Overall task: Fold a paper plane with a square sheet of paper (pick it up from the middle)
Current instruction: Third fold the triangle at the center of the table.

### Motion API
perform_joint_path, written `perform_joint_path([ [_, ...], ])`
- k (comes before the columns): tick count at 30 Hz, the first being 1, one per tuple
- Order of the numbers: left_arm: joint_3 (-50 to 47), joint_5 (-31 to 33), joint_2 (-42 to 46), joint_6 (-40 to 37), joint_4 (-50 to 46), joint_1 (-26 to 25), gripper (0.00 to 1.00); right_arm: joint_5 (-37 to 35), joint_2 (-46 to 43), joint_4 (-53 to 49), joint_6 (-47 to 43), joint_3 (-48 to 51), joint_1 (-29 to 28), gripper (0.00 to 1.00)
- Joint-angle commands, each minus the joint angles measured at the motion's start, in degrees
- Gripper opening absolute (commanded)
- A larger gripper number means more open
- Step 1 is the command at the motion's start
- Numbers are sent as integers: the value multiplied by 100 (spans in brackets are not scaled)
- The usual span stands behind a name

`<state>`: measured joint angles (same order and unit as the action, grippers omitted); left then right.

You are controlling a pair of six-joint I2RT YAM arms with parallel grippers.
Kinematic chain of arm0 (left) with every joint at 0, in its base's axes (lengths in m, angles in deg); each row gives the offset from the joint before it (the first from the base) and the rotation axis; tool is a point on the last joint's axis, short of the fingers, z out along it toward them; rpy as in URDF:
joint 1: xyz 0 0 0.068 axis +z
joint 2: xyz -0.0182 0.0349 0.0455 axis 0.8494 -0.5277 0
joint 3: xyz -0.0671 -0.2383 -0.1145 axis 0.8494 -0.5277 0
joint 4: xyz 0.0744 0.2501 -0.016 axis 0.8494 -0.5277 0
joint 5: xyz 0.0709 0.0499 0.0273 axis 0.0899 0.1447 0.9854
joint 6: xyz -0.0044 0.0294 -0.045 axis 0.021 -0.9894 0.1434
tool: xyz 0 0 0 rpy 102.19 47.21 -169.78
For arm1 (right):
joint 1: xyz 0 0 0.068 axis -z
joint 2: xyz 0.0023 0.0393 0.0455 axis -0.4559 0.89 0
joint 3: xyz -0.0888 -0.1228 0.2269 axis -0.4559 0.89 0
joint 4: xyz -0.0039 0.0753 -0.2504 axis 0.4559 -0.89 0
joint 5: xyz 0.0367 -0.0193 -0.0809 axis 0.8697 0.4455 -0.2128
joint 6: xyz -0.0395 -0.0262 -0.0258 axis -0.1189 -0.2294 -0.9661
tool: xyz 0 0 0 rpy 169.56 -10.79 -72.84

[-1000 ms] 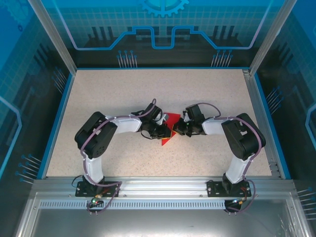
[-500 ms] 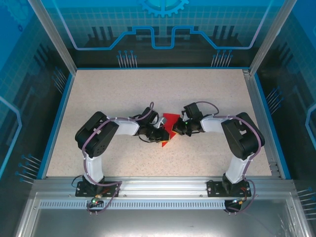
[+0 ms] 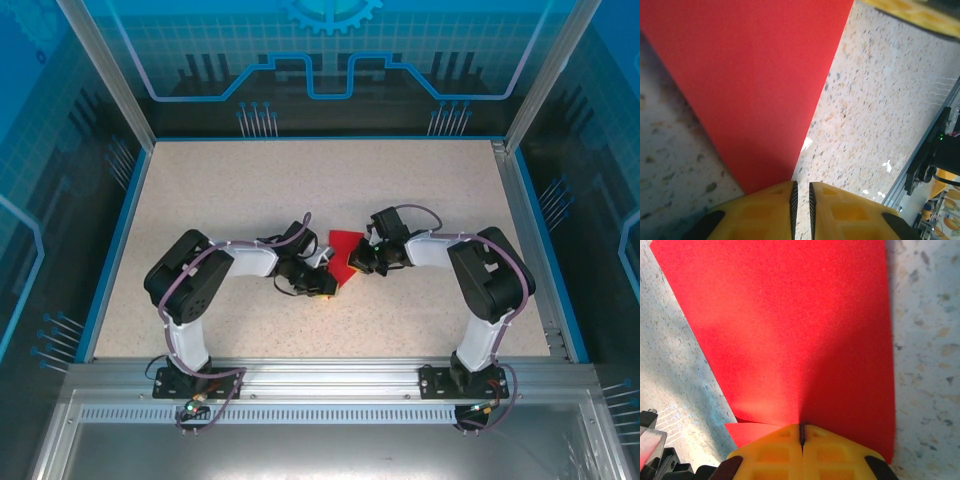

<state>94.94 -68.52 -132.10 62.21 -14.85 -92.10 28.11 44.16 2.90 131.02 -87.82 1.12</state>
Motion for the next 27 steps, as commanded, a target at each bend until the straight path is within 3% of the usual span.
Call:
perform_joint_path([
  [1,-430,260,-13,-239,-1544,-43,17,-650,233,-712,-92,102,-6,0],
  [8,-464,319,413,-194,-1623,15,16,-616,270,-704,-56,74,-38,0],
  [15,-310,230,1160,456,-878,310,19,-489,337,-554,33,28,-72,1],
  [27,444,-406,-208,1172,425,294,21,-398,274,-414,38,25,-88,2],
])
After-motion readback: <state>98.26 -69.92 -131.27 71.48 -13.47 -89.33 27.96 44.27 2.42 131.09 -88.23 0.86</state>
